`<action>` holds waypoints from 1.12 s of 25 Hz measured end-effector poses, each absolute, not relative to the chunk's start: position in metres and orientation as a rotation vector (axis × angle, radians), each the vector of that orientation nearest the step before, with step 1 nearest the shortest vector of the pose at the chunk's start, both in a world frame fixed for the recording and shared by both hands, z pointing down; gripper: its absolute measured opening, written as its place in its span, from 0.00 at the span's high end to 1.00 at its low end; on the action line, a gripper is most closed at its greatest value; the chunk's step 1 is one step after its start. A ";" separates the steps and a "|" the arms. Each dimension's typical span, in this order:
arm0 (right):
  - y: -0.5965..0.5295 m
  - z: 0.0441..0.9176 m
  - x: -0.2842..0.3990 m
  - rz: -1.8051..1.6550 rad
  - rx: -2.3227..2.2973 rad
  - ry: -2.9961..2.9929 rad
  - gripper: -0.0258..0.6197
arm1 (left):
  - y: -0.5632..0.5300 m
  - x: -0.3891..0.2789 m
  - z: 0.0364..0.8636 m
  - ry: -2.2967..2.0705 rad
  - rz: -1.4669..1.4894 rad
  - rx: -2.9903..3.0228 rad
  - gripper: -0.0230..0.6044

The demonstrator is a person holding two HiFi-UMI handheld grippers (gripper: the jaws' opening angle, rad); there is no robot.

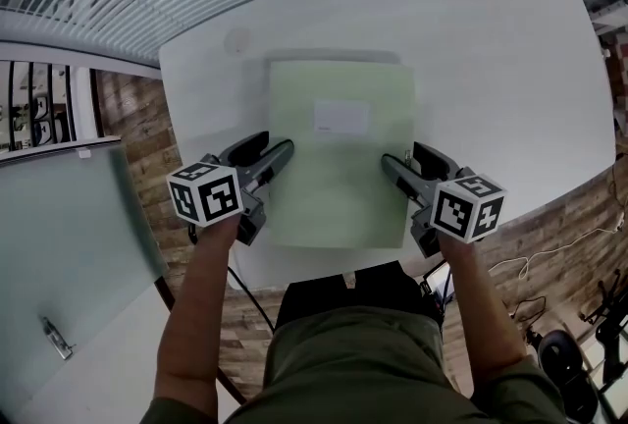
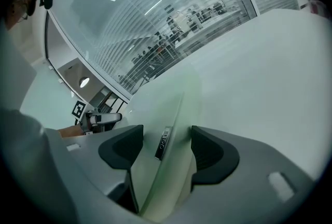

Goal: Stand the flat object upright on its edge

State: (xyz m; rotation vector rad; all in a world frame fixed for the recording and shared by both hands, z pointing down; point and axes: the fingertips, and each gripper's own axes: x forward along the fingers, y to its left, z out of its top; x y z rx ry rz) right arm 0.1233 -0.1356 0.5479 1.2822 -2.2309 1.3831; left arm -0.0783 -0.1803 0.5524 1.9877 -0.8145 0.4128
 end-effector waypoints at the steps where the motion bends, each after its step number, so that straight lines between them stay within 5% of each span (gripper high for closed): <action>1: -0.135 0.548 0.124 1.386 1.280 -2.233 0.54 | -0.180 -0.078 0.552 -0.814 0.410 1.983 0.58; 28: -0.138 0.491 0.116 1.068 1.397 -2.316 0.54 | -0.172 -0.074 0.492 -0.973 0.306 2.062 0.60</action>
